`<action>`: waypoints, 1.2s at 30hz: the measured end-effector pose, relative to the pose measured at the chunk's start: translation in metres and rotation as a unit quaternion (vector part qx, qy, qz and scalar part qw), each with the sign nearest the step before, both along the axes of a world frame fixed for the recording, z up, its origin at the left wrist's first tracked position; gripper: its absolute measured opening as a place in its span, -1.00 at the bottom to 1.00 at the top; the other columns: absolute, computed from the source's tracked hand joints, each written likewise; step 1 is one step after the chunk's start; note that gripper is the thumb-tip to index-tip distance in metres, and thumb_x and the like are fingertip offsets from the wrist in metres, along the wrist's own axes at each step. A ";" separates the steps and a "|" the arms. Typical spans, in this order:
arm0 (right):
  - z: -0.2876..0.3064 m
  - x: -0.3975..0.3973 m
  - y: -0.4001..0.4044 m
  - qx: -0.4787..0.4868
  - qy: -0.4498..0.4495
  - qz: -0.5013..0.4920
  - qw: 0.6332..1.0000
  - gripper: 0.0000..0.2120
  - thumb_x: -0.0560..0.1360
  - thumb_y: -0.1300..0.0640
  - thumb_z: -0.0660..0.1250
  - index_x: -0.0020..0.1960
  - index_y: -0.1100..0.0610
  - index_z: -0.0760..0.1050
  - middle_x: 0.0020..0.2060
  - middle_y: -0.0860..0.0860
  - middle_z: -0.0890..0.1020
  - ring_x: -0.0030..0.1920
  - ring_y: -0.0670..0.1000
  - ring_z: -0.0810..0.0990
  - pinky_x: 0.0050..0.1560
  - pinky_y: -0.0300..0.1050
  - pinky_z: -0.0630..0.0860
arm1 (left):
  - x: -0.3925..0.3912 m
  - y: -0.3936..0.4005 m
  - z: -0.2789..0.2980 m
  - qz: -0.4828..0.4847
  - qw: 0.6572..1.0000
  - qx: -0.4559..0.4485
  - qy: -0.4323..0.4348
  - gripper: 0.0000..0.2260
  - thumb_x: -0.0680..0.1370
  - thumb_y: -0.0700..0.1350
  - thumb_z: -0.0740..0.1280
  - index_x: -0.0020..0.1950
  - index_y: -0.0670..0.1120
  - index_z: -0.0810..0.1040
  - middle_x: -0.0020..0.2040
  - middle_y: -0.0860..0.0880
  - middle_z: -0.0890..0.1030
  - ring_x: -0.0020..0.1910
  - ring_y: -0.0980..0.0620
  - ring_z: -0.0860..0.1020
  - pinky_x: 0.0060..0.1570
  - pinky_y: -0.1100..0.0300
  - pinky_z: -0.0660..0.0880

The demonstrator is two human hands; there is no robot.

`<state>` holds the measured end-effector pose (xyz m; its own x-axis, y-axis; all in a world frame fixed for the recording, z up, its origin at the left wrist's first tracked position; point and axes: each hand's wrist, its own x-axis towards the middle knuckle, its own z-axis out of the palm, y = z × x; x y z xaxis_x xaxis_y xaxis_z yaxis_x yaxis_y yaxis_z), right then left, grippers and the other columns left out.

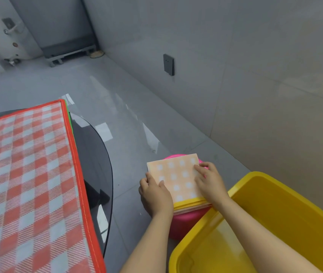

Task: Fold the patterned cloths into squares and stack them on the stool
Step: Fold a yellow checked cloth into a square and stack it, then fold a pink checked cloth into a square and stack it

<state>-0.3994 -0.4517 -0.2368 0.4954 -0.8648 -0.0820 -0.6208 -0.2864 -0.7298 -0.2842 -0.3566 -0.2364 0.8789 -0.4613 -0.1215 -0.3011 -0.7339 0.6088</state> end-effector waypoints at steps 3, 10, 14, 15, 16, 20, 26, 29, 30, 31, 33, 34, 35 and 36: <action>-0.004 0.004 0.004 -0.012 0.015 0.015 1.000 -0.60 0.54 0.32 0.16 0.38 0.28 0.34 0.31 0.13 0.31 0.24 0.08 0.41 0.22 -0.28 0.24 | 0.000 0.000 -0.005 -0.006 1.000 0.013 -0.013 -0.53 0.62 -0.07 0.19 0.51 -0.11 0.19 0.34 -0.08 0.34 0.29 -0.07 0.30 0.23 0.07 0.37; -0.017 0.004 0.014 -0.171 0.202 -0.011 0.964 -0.60 0.60 0.04 0.06 0.43 -0.02 0.25 0.38 0.03 0.33 0.30 0.14 0.29 0.23 0.03 0.22 | 0.000 0.012 -0.026 0.000 0.999 0.031 0.009 -0.52 0.63 0.11 0.07 0.54 0.17 0.03 0.32 -0.04 0.28 0.26 -0.06 0.29 0.20 0.03 0.30; -0.017 0.001 0.021 -0.172 0.263 -0.018 0.949 -0.55 0.61 -0.08 -0.03 0.49 -0.10 0.08 0.37 0.02 0.32 0.30 0.12 0.30 0.27 0.01 0.19 | 0.001 0.013 -0.027 0.001 0.998 0.025 0.051 -0.51 0.62 0.14 0.05 0.53 0.22 -0.03 0.34 -0.07 0.26 0.26 -0.08 0.30 0.15 0.02 0.35; -0.016 0.001 0.023 -0.170 0.280 -0.016 0.945 -0.54 0.61 -0.09 -0.06 0.50 -0.12 0.03 0.37 0.02 0.32 0.30 0.12 0.30 0.29 0.01 0.17 | 0.001 0.013 -0.025 0.000 0.998 0.031 0.061 -0.50 0.62 0.15 0.04 0.53 0.22 -0.04 0.35 -0.08 0.25 0.26 -0.09 0.30 0.16 0.00 0.35; -0.015 0.000 0.024 -0.162 0.295 -0.010 0.942 -0.53 0.61 -0.11 -0.09 0.51 -0.13 -0.02 0.39 0.02 0.30 0.31 0.12 0.29 0.31 0.02 0.16 | 0.001 0.014 -0.022 0.002 0.997 0.038 0.074 -0.50 0.62 0.16 0.03 0.53 0.21 -0.06 0.36 -0.09 0.24 0.27 -0.10 0.31 0.19 -0.01 0.34; 0.001 -0.007 0.022 -0.045 0.226 0.010 0.973 -0.49 0.61 -0.15 -0.11 0.52 -0.16 -0.16 0.52 0.03 0.04 0.46 0.16 0.11 0.41 0.10 0.09 | -0.006 0.016 0.006 0.027 0.995 0.053 0.076 -0.45 0.62 0.18 -0.05 0.56 0.08 -0.12 0.49 -0.15 0.11 0.44 -0.13 0.17 0.40 -0.08 0.08; 0.065 -0.025 0.041 -0.062 0.027 0.015 0.998 -0.51 0.62 -0.07 -0.02 0.52 -0.06 -0.01 0.53 -0.01 0.04 0.51 0.03 -0.01 0.45 -0.03 0.04 | -0.035 0.017 0.090 0.000 0.984 -0.131 0.123 -0.47 0.64 0.06 0.02 0.56 -0.09 -0.01 0.54 -0.13 0.11 0.44 -0.17 0.23 0.36 -0.02 0.24; 0.108 -0.036 0.060 -0.064 -0.009 0.032 0.997 -0.54 0.62 -0.07 0.00 0.50 -0.01 0.13 0.47 -0.07 0.24 0.47 -0.06 0.19 0.40 -0.11 0.18 | -0.054 0.033 0.138 -0.049 0.966 -0.193 0.168 -0.56 0.66 0.01 0.01 0.53 -0.07 0.11 0.47 -0.11 0.27 0.34 -0.09 0.40 0.14 0.15 0.34; 0.125 -0.040 0.067 -0.065 -0.011 0.037 0.997 -0.55 0.62 -0.09 0.00 0.48 -0.01 0.16 0.44 -0.08 0.30 0.44 -0.07 0.25 0.36 -0.12 0.24 | -0.057 0.041 0.151 -0.065 0.958 -0.217 0.175 -0.58 0.66 0.01 0.01 0.51 -0.06 0.14 0.41 -0.09 0.36 0.29 -0.05 0.45 0.11 0.18 0.34; 0.141 -0.044 0.075 -0.071 -0.017 0.041 0.996 -0.55 0.62 -0.09 -0.01 0.47 -0.01 0.19 0.42 -0.09 0.33 0.41 -0.08 0.30 0.32 -0.13 0.28 | -0.059 0.050 0.164 -0.083 0.950 -0.241 0.178 -0.59 0.66 0.03 0.01 0.50 -0.04 0.17 0.36 -0.07 0.42 0.23 -0.02 0.49 0.09 0.20 0.37; 0.172 -0.050 0.092 -0.096 -0.033 0.050 0.994 -0.57 0.62 -0.08 0.00 0.45 -0.01 0.23 0.39 -0.09 0.39 0.37 -0.08 0.36 0.27 -0.16 0.32 | -0.058 0.071 0.190 -0.123 0.937 -0.281 0.170 -0.61 0.65 0.06 0.01 0.47 0.00 0.21 0.27 -0.03 0.50 0.13 0.02 0.56 0.05 0.21 0.46; 0.188 -0.051 0.101 -0.113 -0.040 0.056 0.991 -0.58 0.61 -0.08 0.01 0.44 -0.01 0.26 0.37 -0.09 0.41 0.34 -0.08 0.39 0.26 -0.16 0.35 | -0.056 0.084 0.203 -0.140 0.933 -0.292 0.159 -0.62 0.65 0.06 0.02 0.45 0.01 0.24 0.24 -0.02 0.51 0.09 0.03 0.58 0.04 0.20 0.49; 0.202 -0.051 0.110 -0.131 -0.046 0.063 0.988 -0.59 0.61 -0.07 0.02 0.42 -0.02 0.28 0.34 -0.09 0.44 0.32 -0.08 0.42 0.24 -0.15 0.37 | -0.053 0.097 0.216 -0.153 0.930 -0.301 0.144 -0.63 0.65 0.06 0.02 0.43 0.01 0.27 0.22 -0.02 0.52 0.05 0.05 0.59 0.02 0.19 0.51; 0.216 -0.050 0.119 -0.149 -0.051 0.069 0.985 -0.61 0.61 -0.07 0.03 0.40 -0.03 0.30 0.32 -0.09 0.47 0.29 -0.08 0.45 0.23 -0.13 0.40 | -0.048 0.111 0.229 -0.164 0.928 -0.308 0.129 -0.65 0.65 0.05 0.02 0.41 0.01 0.29 0.19 -0.01 0.53 0.00 0.07 0.60 0.00 0.20 0.52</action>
